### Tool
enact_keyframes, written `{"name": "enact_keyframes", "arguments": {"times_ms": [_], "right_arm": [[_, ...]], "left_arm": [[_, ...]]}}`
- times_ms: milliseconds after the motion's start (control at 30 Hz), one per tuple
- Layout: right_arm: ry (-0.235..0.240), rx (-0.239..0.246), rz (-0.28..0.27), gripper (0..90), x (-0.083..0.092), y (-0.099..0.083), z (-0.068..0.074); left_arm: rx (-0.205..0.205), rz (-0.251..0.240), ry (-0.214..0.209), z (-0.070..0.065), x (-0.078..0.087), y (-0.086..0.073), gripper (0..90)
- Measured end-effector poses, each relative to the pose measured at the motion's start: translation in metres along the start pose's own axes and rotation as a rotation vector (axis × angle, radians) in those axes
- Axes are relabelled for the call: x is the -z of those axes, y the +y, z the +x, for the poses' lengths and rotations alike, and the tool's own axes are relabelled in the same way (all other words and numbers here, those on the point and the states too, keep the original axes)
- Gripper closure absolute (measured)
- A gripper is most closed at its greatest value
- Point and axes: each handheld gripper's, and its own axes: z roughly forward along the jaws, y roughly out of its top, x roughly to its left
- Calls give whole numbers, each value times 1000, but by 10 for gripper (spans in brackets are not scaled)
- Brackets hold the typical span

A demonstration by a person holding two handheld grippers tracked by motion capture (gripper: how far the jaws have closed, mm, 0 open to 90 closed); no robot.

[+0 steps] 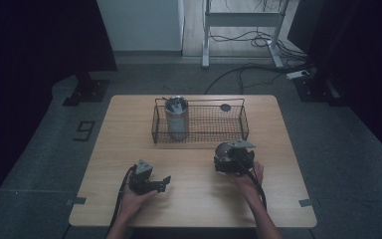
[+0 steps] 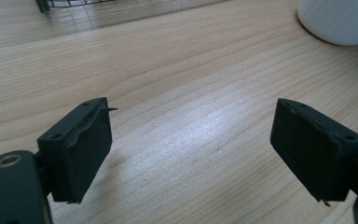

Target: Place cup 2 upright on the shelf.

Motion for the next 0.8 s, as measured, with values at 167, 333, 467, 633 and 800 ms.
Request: {"name": "enact_keyframes", "arguments": {"times_ms": [167,333,467,633,800], "right_arm": [[5,5,2,64,0,0,-1],[11,16,6,66,0,1,-2],[16,5,4,66,0,1,-5],[18,-4,-7,66,4,2,-8],[32,-6,-26,66,12,7,-8]], "left_arm": [[8,3,-3,1,0,-1,134],[10,1,-1,2,0,0,135],[17,-2,0,3,1,-1,136],[17,4,1,3,0,-1,137],[16,3,2,3,1,-1,137]]}}
